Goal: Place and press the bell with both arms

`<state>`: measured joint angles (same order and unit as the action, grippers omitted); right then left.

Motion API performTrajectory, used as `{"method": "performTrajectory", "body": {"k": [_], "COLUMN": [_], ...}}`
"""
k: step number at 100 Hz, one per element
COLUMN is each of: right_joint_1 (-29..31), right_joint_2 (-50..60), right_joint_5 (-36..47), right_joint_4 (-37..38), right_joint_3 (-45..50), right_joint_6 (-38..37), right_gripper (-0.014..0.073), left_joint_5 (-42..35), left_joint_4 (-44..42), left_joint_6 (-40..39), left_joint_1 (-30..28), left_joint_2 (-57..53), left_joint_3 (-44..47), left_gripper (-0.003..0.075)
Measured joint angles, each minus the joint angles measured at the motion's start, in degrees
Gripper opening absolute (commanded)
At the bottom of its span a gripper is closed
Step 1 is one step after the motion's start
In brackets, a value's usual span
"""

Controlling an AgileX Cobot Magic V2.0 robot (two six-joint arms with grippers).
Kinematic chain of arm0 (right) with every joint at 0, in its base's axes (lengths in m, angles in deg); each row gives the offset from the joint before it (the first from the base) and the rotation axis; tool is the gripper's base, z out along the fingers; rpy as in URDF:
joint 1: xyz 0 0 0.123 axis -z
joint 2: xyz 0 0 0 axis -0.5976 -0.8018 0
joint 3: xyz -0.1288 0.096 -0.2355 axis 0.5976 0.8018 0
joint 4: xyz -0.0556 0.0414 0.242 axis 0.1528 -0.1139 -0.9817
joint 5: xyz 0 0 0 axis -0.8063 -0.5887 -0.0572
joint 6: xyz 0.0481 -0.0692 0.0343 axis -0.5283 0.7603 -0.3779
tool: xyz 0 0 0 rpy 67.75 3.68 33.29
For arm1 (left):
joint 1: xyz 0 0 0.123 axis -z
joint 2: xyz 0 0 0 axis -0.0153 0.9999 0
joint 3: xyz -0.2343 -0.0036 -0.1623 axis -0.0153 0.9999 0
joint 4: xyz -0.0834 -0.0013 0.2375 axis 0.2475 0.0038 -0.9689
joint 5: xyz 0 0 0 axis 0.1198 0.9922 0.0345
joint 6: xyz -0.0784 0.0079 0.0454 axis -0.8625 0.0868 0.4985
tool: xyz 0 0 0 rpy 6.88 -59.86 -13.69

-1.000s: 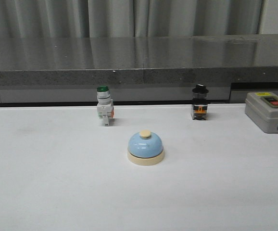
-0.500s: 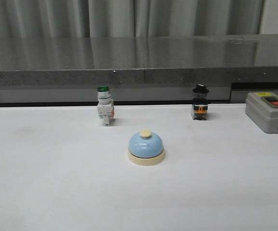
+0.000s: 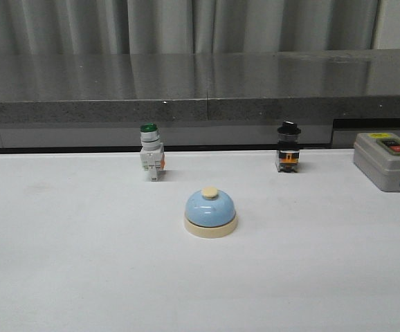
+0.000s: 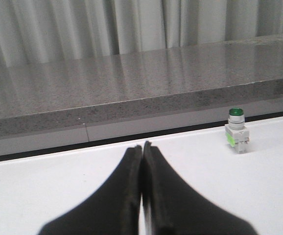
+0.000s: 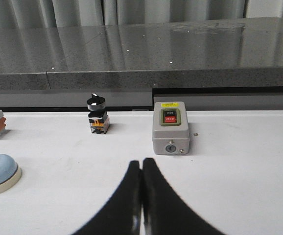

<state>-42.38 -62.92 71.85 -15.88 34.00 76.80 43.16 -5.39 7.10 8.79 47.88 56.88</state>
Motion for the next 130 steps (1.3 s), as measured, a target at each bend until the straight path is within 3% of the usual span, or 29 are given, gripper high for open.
{"method": "performTrajectory", "body": {"k": [33,130], "right_joint_1": [0.0,0.0], "right_joint_2": [0.0,0.09], "right_joint_5": [0.0,0.0], "right_joint_4": [0.0,0.0], "right_joint_3": [0.0,0.0], "right_joint_6": [0.0,0.0], "right_gripper": [-0.006,-0.006], "left_joint_5": [2.33,2.72], "left_joint_4": [0.0,0.0], "left_joint_6": [0.0,0.0], "left_joint_1": [-6.46,-6.7], "left_joint_2": [-5.62,-5.62], "left_joint_3": [0.0,0.0], "left_gripper": [-0.002,-0.002]}}
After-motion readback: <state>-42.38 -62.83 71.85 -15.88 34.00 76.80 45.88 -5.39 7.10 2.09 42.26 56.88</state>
